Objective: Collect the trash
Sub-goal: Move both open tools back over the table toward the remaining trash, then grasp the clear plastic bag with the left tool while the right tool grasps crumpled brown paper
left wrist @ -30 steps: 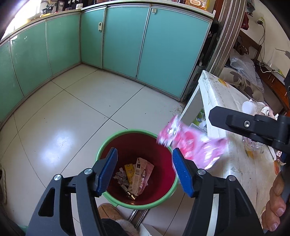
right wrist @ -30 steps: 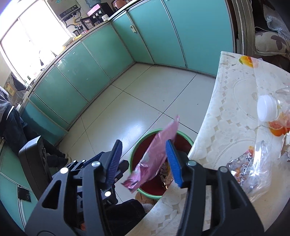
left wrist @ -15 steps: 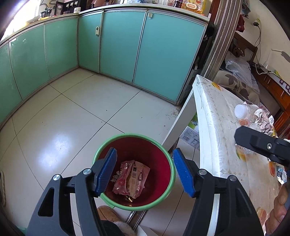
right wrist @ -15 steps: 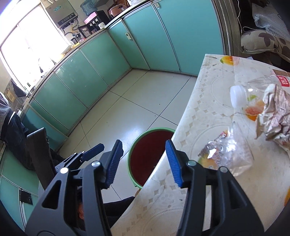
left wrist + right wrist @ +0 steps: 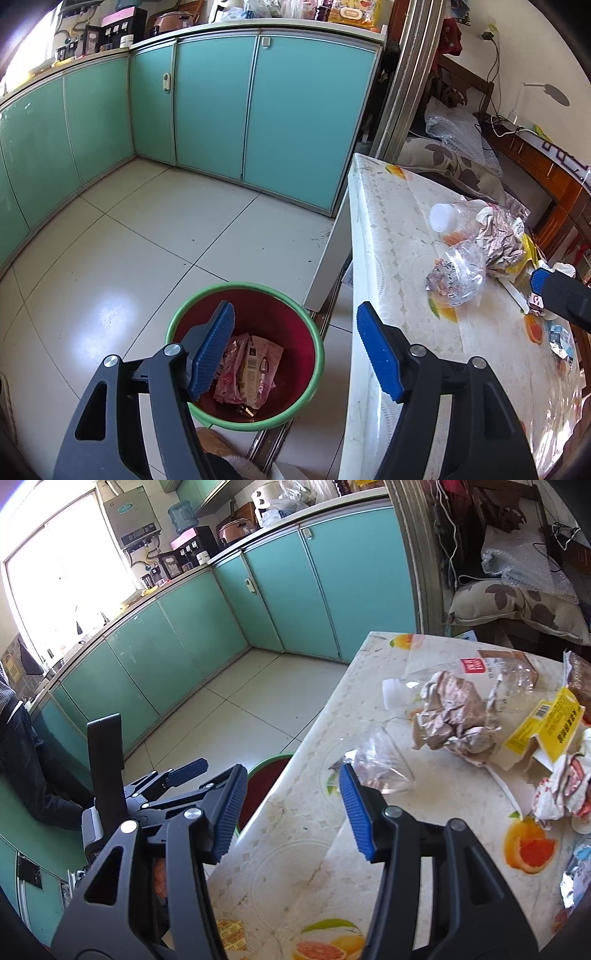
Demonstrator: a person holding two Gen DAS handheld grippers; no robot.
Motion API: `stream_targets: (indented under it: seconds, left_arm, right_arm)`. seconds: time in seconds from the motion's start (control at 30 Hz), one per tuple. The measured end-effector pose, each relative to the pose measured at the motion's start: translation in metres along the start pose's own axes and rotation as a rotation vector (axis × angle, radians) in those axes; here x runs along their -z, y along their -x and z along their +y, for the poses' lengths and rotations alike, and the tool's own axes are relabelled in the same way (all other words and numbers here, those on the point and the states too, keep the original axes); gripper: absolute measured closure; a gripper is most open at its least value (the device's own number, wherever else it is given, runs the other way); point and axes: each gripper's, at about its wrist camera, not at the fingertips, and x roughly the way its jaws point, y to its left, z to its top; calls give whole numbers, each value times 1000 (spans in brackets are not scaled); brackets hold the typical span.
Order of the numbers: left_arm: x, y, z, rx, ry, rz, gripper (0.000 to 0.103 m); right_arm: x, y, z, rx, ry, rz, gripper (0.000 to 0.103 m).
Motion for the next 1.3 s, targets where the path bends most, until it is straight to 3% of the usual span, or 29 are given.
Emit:
stream_targets:
  seconds: [0.2, 0.5, 0.63, 0.83, 1.17, 1.3]
  left_arm:
    - [-4, 11, -24, 39, -51, -26, 33]
    - [-9, 9, -60, 88, -101, -22, 32]
    - [-10, 8, -77, 110, -123, -22, 32]
    - [-12, 3, -98, 139, -140, -16, 31]
    - [-15, -5, -103, 142, -129, 0, 31]
    - [-17, -10, -102, 155, -107, 14, 31]
  right_arm:
    - [19, 32, -37, 147, -7, -37, 52]
    - [44, 81, -131, 367, -148, -64, 50]
    - [44, 96, -152, 404, -191, -88, 50]
    - [18, 91, -147, 430, -116, -113, 46]
    - [7, 45, -137, 456, 43, -23, 47]
    - [13, 39, -136, 490, 77, -9, 66]
